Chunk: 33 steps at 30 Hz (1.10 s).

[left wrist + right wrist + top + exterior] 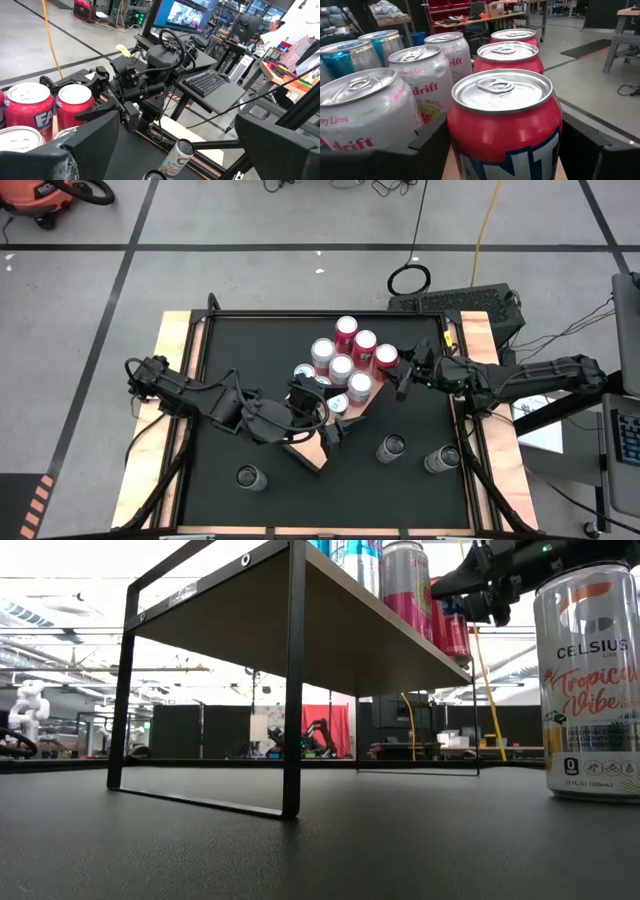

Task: Place canned beverage on shelf
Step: Put the red soda can on the shelf aligned with the red soda can

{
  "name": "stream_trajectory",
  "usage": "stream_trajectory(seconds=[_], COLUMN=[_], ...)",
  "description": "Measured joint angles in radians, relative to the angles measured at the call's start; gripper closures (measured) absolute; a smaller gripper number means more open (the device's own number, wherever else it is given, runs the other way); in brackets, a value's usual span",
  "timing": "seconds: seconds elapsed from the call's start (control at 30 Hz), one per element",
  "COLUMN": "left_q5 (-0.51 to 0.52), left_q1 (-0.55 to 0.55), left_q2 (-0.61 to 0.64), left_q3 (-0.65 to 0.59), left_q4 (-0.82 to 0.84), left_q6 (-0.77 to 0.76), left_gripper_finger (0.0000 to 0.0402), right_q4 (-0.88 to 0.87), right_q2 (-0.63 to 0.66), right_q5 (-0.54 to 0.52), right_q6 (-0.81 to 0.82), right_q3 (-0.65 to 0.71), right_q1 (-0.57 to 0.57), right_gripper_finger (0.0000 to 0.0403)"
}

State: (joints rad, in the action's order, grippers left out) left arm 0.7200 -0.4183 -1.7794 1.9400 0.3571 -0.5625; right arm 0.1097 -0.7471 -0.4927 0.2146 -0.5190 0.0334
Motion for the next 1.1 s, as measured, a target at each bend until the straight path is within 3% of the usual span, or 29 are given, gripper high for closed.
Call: stream_trajectory(seconds=[0.47,0.8,1.1], left_q5=[0.000,0.000,-0.001], left_q1=[0.000,0.000,0.000], left_q2=[0.000,0.000,0.000], left_q3=[0.000,0.000,0.000], left_q4=[0.030,0.027,0.027], left_q6=[-0.006,-0.007,-0.007], left_gripper_finger=[0.0004,0.0004,0.0004], right_q4=[-0.005,-0.009,0.014], right_q2=[-0.004,-0.009,0.017], right_q5=[0.019,0.023,0.025], right_q6=[0.031,0.029,0.008], right_q3=[-0.001,-0.001,0.002], right_q1=[-0.009,-0.009,-0.009], right_gripper_finger=[0.0129,0.0083,0.0079])
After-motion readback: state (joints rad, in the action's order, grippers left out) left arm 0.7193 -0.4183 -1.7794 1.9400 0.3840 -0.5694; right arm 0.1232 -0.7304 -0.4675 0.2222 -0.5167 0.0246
